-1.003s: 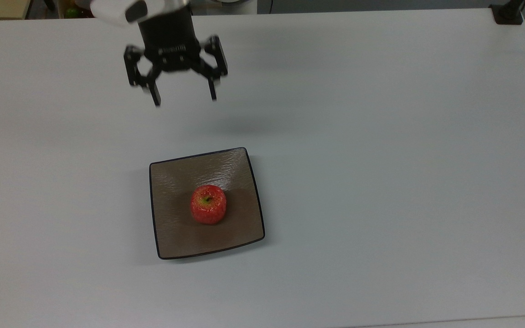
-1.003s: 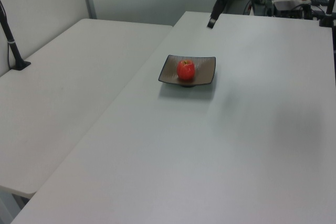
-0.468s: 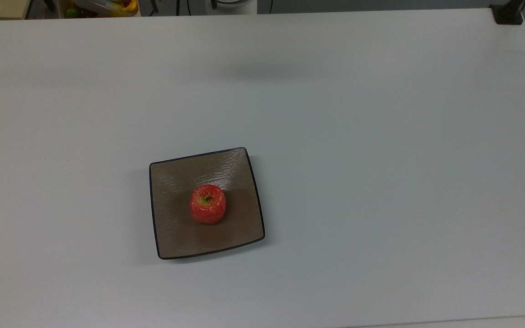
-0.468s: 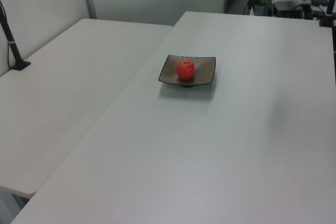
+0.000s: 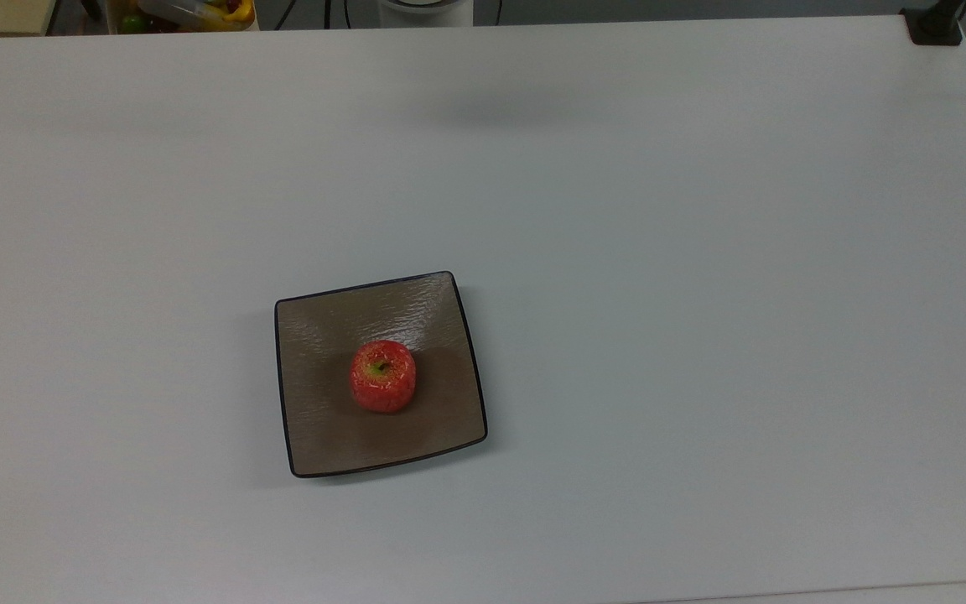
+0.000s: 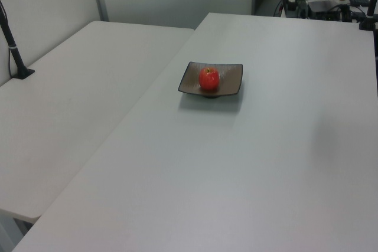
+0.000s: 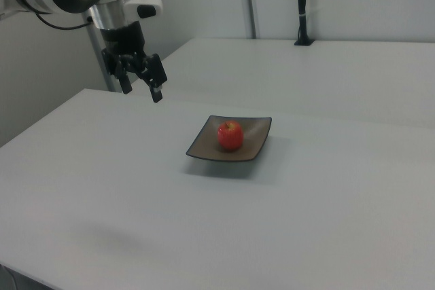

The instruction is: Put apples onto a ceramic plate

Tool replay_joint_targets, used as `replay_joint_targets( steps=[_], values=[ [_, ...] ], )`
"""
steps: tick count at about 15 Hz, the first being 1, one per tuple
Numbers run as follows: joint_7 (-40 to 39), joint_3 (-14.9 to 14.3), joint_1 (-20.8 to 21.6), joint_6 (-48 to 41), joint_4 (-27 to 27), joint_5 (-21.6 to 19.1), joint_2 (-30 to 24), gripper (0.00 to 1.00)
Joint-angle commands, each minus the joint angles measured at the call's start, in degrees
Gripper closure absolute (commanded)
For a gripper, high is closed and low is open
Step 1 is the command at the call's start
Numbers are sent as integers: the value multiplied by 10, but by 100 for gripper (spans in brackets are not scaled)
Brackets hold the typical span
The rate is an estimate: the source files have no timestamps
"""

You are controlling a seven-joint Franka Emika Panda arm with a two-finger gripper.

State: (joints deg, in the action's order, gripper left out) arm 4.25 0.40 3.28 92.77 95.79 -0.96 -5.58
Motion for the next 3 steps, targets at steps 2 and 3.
replay_joint_targets(
  steps=[2, 3],
  values=[
    [13, 0, 2, 35, 5, 10, 14, 0],
    [11, 0, 2, 35, 5, 10, 14, 0]
  ],
)
